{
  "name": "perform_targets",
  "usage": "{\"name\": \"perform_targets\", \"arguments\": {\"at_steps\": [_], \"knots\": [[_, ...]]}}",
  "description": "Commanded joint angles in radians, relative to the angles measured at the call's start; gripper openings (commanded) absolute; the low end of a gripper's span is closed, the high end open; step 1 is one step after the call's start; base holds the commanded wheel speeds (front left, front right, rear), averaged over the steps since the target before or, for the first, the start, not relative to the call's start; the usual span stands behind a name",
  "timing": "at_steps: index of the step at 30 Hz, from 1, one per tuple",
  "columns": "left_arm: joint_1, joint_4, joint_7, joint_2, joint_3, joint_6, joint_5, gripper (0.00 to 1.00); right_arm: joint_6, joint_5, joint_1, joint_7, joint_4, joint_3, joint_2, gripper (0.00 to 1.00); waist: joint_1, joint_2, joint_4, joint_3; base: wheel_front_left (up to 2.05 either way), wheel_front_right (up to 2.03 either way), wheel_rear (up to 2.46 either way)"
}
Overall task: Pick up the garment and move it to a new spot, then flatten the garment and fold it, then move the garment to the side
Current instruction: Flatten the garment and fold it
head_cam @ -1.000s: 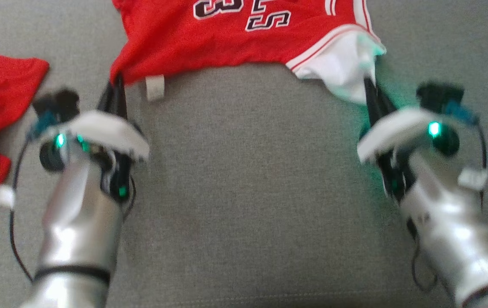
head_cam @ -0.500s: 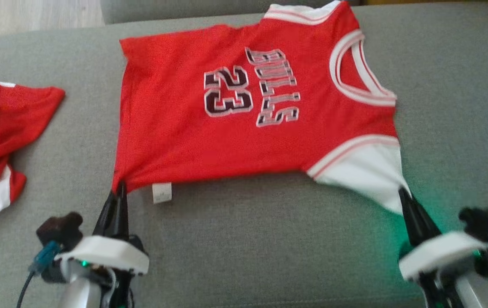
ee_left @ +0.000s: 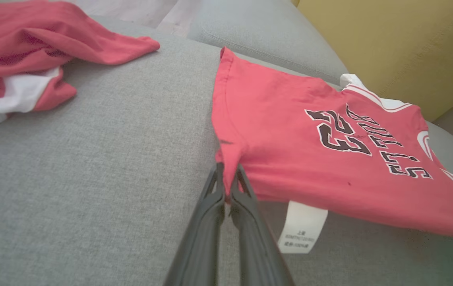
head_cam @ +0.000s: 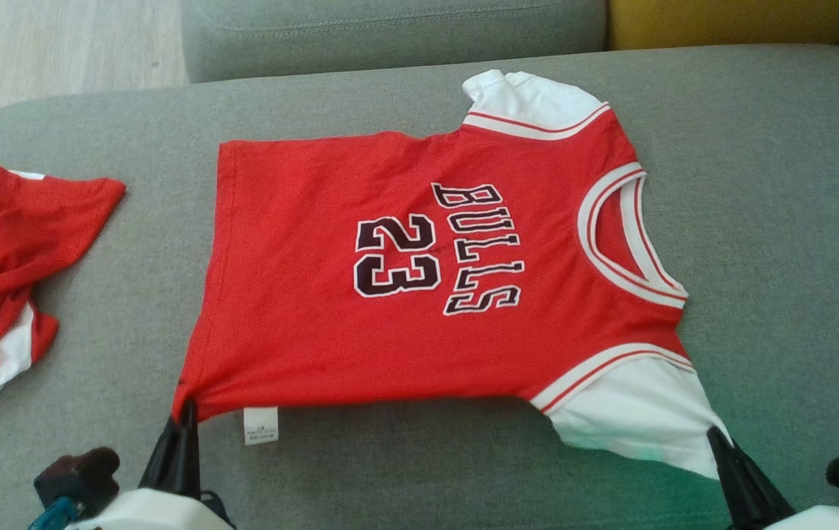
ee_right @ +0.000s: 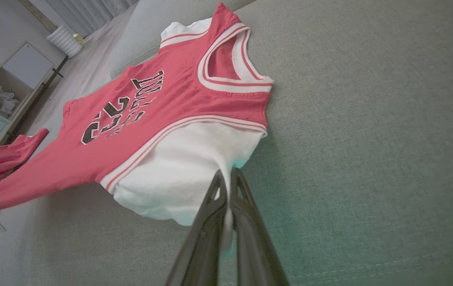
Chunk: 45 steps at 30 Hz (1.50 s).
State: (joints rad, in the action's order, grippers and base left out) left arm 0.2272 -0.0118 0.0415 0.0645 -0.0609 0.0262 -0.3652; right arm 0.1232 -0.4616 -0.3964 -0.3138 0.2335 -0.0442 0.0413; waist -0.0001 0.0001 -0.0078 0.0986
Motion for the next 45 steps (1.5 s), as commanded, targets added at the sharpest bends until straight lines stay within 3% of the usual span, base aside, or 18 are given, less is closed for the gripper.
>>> {"name": "perform_targets", "arguments": {"at_steps": [1,9,18,27,28,29,30,31,35,40,45], "knots": [[-0.025,-0.046,-0.010,0.005,0.024,0.010,-0.013,0.00,0.008,-0.015,0.016,-0.001,0.045,0.009,0.010,0.00,0.0001,-0.0001,0.003,0.001,0.00,0.00,0.00],[-0.120,-0.018,-0.146,0.026,0.013,-0.012,-0.076,0.00,0.008,0.023,0.143,-0.056,-0.013,-0.014,0.009,0.00,0.0001,-0.0001,0.011,0.031,0.00,0.00,0.00],[-0.359,0.076,-0.339,0.087,0.022,-0.054,-0.164,0.00,0.008,0.062,0.482,-0.189,-0.175,0.012,0.030,0.00,0.0001,-0.0001,0.006,0.104,0.00,0.00,0.00],[-0.497,0.237,-0.376,0.091,0.058,-0.061,-0.234,0.00,0.008,0.028,0.710,-0.166,-0.408,0.027,0.058,0.00,0.0001,-0.0001,0.021,0.147,0.00,0.00,0.00],[-0.503,0.254,-0.373,0.091,0.058,-0.064,-0.236,0.21,0.008,0.019,0.725,-0.145,-0.423,0.026,0.057,0.48,0.0001,-0.0001,0.023,0.149,0.00,0.00,0.00],[-0.503,0.254,-0.373,0.091,0.058,-0.064,-0.236,0.21,0.008,0.019,0.725,-0.145,-0.423,0.026,0.057,0.48,0.0001,-0.0001,0.023,0.149,0.00,0.00,0.00],[-0.507,0.267,-0.362,0.091,0.060,-0.068,-0.238,0.89,0.008,0.022,0.734,-0.123,-0.439,0.029,0.060,0.78,0.0001,-0.0001,0.024,0.150,0.00,0.00,0.00],[-0.509,0.278,-0.350,0.089,0.062,-0.071,-0.240,1.00,0.008,0.018,0.740,-0.101,-0.450,0.035,0.062,1.00,0.0001,-0.0001,0.027,0.153,0.00,0.00,0.00],[-0.490,0.283,-0.241,0.081,0.073,-0.078,-0.220,1.00,0.008,0.017,0.741,0.067,-0.442,0.084,0.080,1.00,0.0001,-0.0001,0.029,0.157,0.00,0.00,0.00],[-0.437,0.229,0.009,0.067,0.068,-0.054,-0.114,1.00,0.008,0.108,0.694,0.330,-0.388,0.139,0.128,1.00,0.0001,-0.0001,0.030,0.150,0.00,0.00,0.00],[-0.367,0.147,0.188,0.043,0.047,-0.014,-0.015,1.00,0.008,0.195,0.617,0.459,-0.327,0.148,0.145,1.00,0.0001,-0.0001,0.029,0.126,0.00,0.00,0.00]]}}
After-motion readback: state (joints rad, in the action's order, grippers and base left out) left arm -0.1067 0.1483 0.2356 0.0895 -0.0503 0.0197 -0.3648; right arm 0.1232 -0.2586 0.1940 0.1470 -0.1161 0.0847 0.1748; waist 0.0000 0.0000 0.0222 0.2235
